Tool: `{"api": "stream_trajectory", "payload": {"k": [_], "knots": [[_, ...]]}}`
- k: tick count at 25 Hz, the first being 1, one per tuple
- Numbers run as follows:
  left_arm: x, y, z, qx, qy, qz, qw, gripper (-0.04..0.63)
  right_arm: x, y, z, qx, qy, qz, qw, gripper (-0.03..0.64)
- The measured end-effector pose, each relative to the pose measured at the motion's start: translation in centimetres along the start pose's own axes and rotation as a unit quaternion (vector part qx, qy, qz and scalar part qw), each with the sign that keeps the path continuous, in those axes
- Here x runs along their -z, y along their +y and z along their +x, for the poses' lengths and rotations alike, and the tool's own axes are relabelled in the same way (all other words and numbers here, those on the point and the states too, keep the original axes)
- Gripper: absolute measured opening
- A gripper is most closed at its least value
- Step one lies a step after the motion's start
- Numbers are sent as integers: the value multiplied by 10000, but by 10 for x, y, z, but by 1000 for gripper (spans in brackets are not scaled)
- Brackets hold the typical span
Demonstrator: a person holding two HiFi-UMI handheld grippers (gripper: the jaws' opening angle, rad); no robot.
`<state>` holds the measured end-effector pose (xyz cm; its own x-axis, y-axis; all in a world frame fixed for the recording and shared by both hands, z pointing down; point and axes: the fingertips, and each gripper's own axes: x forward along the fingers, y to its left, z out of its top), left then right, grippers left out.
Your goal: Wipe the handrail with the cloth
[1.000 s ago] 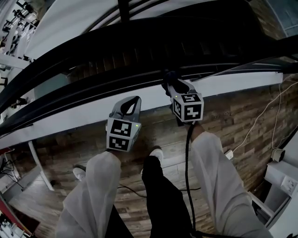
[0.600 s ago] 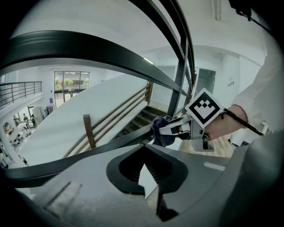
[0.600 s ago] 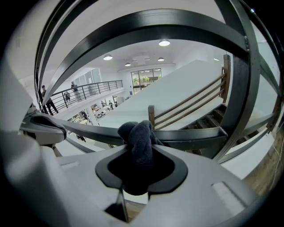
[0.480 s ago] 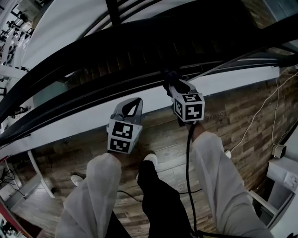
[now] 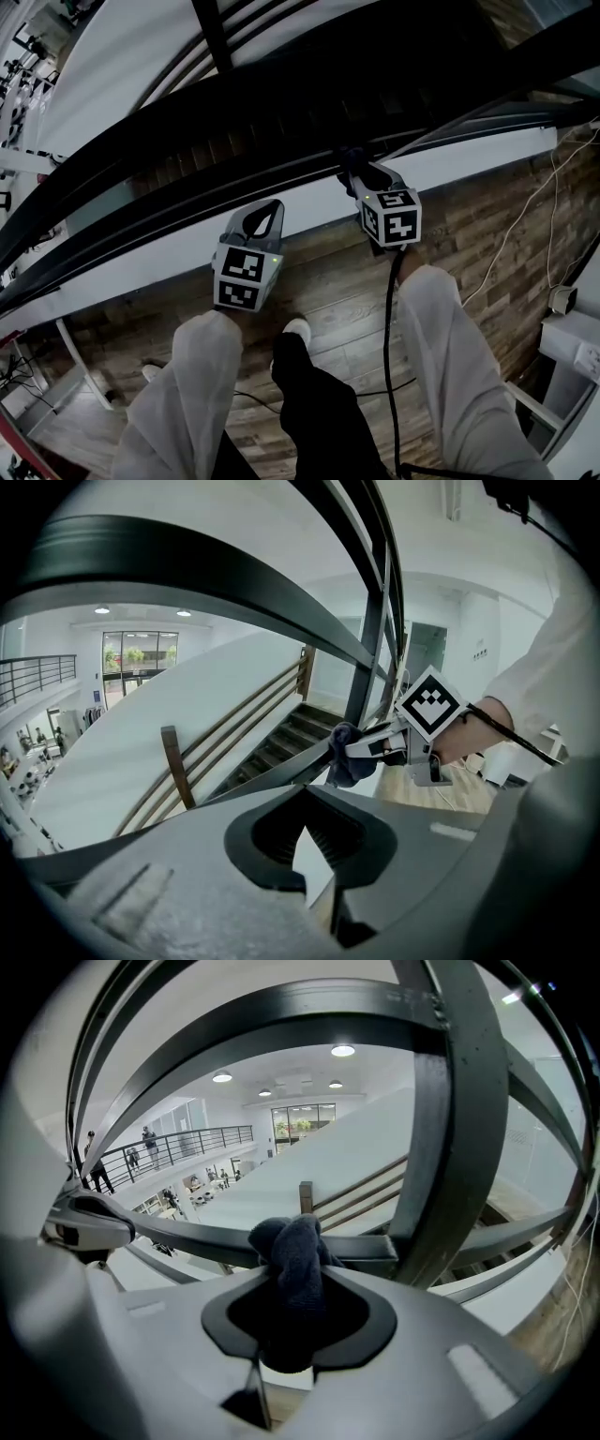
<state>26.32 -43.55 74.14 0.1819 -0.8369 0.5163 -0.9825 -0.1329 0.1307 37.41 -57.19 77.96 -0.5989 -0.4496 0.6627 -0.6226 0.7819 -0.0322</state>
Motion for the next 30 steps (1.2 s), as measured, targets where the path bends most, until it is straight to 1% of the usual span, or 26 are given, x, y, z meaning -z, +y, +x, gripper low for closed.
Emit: {"api": "stream_trajectory", "payload": {"k": [2, 4, 7, 12, 15, 20, 23, 26, 30], "knots": [[-6, -1, -2, 22, -51, 37, 10000, -2, -5, -17, -8, 202, -66, 136, 9997, 94], [-6, -4, 5, 58, -13, 47, 10000, -2, -3, -42, -9, 382, -50, 372, 9986, 94], [0, -8, 27, 111, 106, -28, 9999, -2, 10, -71, 3, 443, 165, 447, 9979, 94], [0, 0, 34, 143, 139, -132, 9997, -2, 13, -75, 15, 607, 319, 515, 9963, 94], [3, 3, 22, 133, 153, -147, 9997, -2, 10, -69, 14, 722, 355, 554, 9952, 92], [9, 16, -22, 1, 142, -208, 9997, -2, -2, -42, -4, 774, 327, 608, 9946, 91], [13, 34, -53, -166, 103, -317, 9993, -2, -15, -13, -11, 693, 275, 547, 9957, 91], [18, 53, -91, -318, 50, -384, 9987, -2, -23, 34, -16, 502, 297, 342, 9977, 91], [33, 87, -157, -569, 13, -469, 9973, -2, -34, 120, -18, 153, 340, 174, 9992, 91]]}}
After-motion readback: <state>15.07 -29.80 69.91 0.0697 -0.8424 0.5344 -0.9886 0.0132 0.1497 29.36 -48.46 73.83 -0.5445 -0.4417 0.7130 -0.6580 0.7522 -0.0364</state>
